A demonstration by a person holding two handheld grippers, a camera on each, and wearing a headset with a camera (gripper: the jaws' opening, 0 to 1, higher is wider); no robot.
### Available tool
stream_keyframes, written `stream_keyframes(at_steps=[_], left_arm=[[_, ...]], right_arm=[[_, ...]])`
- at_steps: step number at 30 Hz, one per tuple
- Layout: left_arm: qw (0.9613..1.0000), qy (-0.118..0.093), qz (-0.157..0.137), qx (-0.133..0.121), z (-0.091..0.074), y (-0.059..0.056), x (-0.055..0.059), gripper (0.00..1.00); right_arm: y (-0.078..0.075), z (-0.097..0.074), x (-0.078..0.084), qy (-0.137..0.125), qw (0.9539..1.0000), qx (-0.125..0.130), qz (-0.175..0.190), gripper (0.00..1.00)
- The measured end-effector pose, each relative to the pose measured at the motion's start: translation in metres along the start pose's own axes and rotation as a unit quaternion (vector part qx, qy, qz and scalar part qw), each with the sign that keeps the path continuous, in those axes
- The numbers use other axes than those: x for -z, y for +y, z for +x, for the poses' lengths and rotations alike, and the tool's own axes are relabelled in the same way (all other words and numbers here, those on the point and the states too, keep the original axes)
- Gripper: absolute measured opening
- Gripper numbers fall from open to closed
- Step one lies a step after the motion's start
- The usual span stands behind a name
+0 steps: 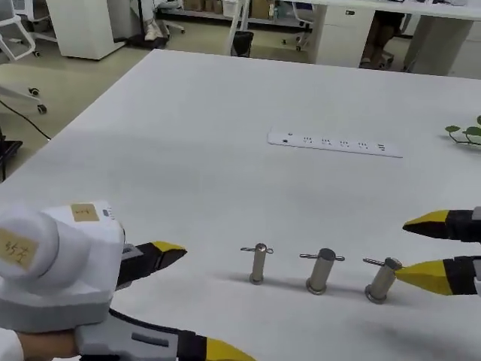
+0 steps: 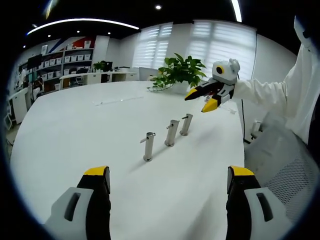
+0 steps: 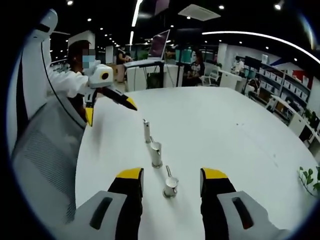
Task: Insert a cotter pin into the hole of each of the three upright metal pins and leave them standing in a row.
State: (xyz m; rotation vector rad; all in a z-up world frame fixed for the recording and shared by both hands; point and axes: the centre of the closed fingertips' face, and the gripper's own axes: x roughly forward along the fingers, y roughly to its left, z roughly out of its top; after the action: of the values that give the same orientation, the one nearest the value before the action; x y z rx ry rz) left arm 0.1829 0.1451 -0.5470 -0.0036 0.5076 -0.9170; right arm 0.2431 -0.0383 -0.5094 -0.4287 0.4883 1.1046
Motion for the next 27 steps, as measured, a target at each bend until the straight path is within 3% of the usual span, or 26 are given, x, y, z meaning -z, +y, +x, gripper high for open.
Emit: stream_keyframes(at_steps=[2,4,9,15,18,24,27], left_arm=[[0.9999,-0.010,-0.008,-0.009,-0.002,0.001,-0.002,0.97],[0.9996,-0.017,-0.021,-0.010,-0.003,-0.001,-0.004,0.98],[0.9991,-0.018,-0.035,-0.015,-0.008,-0.008,-0.002,0.98],[0.9980,-0.029,-0.050,-0.025,-0.013,-0.013,-0.005,0.98],[0.9980,-0.027,-0.052,-0.024,-0.012,-0.015,-0.006,0.98],[0.9977,-0.019,-0.059,-0.028,-0.013,-0.016,-0.005,0.98],[0.9984,-0.018,-0.041,-0.034,-0.015,-0.016,-0.006,0.99]], right_arm=[[0.003,-0.005,-0.004,-0.007,1.0000,0.003,0.006,0.45],[0.007,-0.006,-0.002,-0.003,0.9990,0.010,0.044,0.47],[0.022,-0.007,-0.005,-0.020,0.9985,0.009,0.050,0.54],[0.038,-0.007,0.012,-0.008,0.9958,0.014,0.090,0.61],[0.042,-0.009,0.017,-0.011,0.9936,0.017,0.111,0.60],[0.041,-0.015,0.021,-0.030,0.9865,0.050,0.153,0.77],[0.035,-0.019,0.023,-0.036,0.9816,0.082,0.169,0.85]])
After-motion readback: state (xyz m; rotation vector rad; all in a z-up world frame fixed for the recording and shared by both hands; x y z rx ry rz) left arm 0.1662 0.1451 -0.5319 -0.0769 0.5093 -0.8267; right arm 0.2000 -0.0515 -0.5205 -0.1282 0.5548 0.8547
